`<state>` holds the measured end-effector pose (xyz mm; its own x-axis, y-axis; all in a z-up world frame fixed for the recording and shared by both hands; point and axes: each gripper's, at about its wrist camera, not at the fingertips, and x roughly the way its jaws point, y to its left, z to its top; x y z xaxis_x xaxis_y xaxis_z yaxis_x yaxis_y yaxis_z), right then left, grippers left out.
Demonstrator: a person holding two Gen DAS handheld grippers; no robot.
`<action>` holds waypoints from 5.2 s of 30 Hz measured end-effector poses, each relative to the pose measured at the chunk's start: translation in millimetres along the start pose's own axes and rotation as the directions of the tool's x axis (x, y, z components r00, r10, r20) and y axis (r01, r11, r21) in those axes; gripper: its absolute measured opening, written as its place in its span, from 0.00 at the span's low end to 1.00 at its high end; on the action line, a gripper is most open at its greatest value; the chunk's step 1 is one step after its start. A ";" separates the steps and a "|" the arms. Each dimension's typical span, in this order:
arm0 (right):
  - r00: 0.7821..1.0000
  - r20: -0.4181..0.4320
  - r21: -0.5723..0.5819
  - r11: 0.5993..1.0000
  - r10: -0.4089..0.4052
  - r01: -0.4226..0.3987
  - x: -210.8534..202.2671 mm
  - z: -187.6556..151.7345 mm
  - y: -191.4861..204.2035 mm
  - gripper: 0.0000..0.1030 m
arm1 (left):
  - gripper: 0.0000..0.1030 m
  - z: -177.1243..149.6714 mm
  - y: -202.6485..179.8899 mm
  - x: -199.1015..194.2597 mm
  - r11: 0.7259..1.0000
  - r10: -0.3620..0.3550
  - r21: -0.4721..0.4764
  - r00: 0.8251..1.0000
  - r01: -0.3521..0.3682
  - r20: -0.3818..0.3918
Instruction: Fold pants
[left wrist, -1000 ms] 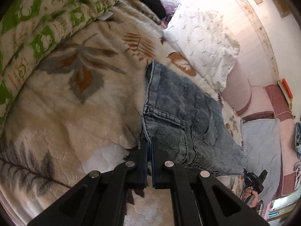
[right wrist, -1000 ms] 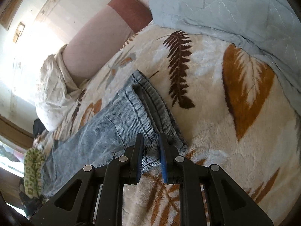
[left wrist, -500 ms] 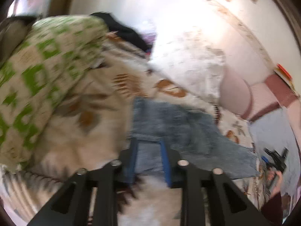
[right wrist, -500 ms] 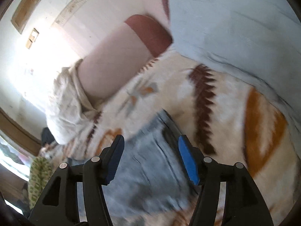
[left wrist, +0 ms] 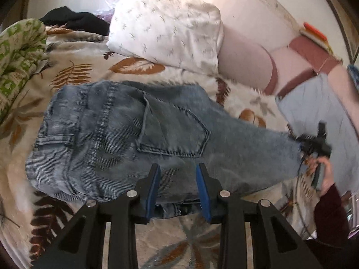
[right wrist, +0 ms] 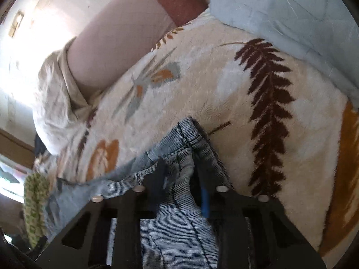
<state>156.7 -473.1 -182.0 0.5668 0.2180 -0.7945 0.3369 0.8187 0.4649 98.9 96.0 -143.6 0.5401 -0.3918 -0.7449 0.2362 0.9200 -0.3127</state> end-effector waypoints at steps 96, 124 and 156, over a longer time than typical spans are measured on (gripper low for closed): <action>0.986 -0.136 -0.619 0.769 0.095 -0.160 54.6 -112.3 353.0 0.54 | 0.67 -19.0 -5.1 25.4 0.971 0.164 0.167 0.984 -0.174 0.073; 0.776 -0.631 -0.384 0.858 0.027 -0.342 183.3 -90.7 385.1 0.58 | 0.72 -25.6 -5.5 38.3 0.956 0.192 0.221 0.981 -0.192 0.022; 0.910 -0.358 -0.273 0.909 0.208 -0.315 140.2 -88.5 346.2 0.50 | 0.73 -33.3 -5.2 32.3 0.953 0.218 0.209 0.976 -0.219 0.026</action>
<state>286.3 -112.1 -166.9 0.3172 0.5590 -0.7661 -0.0774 0.8203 0.5666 88.2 78.7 -185.7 0.5993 -0.1814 -0.7797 0.2754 0.9613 -0.0120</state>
